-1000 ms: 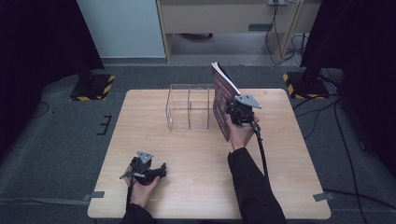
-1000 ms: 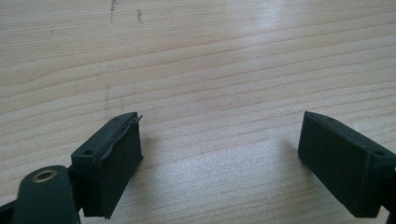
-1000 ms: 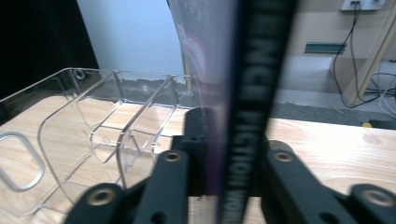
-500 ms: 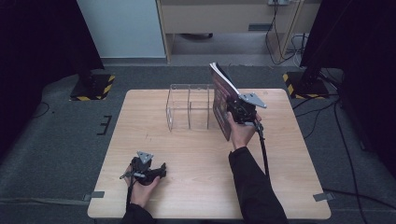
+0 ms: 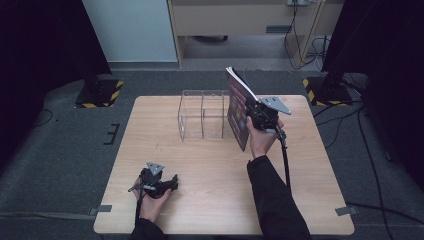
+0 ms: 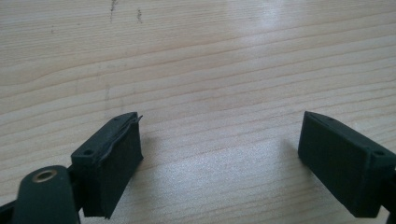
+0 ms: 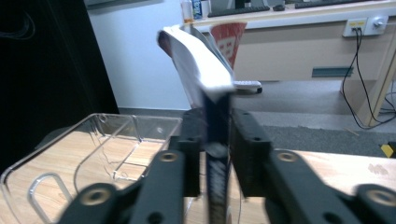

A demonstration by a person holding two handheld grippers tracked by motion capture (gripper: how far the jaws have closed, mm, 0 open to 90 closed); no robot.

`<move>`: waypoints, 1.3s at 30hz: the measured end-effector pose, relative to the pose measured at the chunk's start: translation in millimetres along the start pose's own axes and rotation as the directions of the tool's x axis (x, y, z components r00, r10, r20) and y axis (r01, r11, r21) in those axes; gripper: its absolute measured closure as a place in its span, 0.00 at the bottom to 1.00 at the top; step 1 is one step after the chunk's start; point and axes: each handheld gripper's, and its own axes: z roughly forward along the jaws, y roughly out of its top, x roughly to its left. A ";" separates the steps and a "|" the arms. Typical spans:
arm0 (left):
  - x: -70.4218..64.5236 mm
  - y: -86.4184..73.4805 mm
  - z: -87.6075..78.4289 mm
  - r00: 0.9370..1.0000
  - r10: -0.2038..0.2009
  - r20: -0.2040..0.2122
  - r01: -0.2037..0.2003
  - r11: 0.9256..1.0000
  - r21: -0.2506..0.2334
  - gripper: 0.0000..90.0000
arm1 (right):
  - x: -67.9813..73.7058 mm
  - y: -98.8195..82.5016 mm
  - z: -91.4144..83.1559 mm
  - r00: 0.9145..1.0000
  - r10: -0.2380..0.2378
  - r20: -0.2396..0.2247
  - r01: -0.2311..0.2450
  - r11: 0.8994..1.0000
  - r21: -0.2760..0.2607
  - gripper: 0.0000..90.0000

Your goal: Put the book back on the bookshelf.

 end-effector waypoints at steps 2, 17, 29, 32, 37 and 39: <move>0.0 0.0 0.0 1.000 0.000 0.000 0.000 1.000 0.000 0.14 | 0.9 2.5 -1.5 1.000 -0.007 0.006 0.007 1.000 -0.001 0.92; 0.0 0.0 0.0 1.000 0.000 0.000 0.000 1.000 0.000 0.14 | -2.4 -2.0 -1.4 1.000 0.001 0.022 0.000 1.000 -0.016 0.83; 0.0 0.0 0.0 1.000 0.000 0.000 0.000 1.000 0.000 0.14 | -3.2 -5.8 6.9 1.000 -0.030 0.004 0.029 0.999 0.045 0.39; 0.0 0.0 0.0 1.000 0.000 0.000 0.000 1.000 0.000 0.14 | -4.1 -6.1 6.0 0.999 -0.043 0.000 0.043 0.997 0.063 0.32; 0.0 0.0 0.0 1.000 0.000 0.000 0.000 1.000 0.000 0.14 | -9.5 -11.4 -12.2 0.998 -0.043 -0.054 0.048 0.995 0.087 0.22; 0.0 0.0 0.0 1.000 0.000 0.000 0.000 1.000 0.000 0.14 | -10.7 -13.4 -16.5 0.996 -0.047 -0.070 0.053 0.994 0.091 0.20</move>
